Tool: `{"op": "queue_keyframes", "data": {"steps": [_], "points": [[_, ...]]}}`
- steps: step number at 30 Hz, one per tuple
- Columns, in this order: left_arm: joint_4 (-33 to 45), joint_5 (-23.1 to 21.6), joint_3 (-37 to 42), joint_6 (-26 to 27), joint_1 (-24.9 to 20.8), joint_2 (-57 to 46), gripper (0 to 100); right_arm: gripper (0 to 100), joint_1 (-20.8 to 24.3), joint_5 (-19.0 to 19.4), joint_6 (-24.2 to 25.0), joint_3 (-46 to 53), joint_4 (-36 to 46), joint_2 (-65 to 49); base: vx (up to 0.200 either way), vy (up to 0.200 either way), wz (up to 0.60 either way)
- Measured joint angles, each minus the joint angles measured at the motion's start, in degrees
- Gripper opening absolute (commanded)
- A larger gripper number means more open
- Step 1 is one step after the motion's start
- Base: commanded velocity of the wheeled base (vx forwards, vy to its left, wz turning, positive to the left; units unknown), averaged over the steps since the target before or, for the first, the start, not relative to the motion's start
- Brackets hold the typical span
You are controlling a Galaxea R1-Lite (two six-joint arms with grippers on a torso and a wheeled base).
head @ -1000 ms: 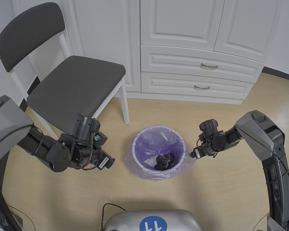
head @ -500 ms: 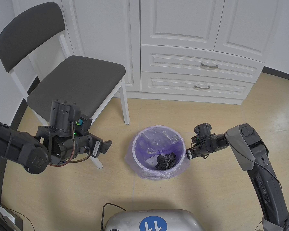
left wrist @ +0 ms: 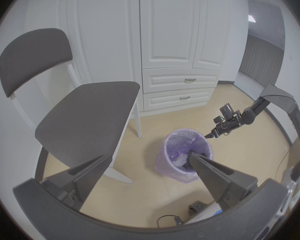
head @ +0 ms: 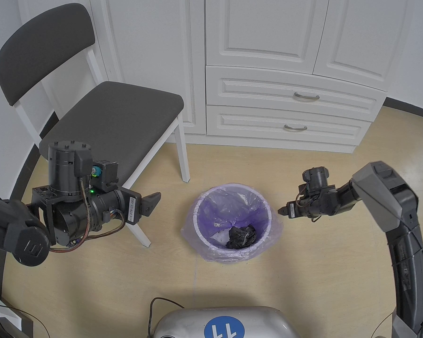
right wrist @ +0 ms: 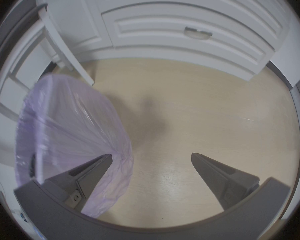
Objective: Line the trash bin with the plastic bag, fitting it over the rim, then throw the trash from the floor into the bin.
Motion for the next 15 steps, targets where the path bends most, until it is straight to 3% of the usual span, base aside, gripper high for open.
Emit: {"op": "queue_keyframes", "data": {"steps": [9,15], "points": [[-1.7,-2.2,1.6,-8.5,-0.1,-3.4,100,100,-3.0,0.0,12.1,18.8,-6.7,-19.0,0.000,0.000,0.00],[-1.8,-2.0,2.2,-10.4,1.2,-6.3,100,100,-4.2,-0.6,15.3,27.5,-7.6,-31.7,0.000,0.000,0.00]]}}
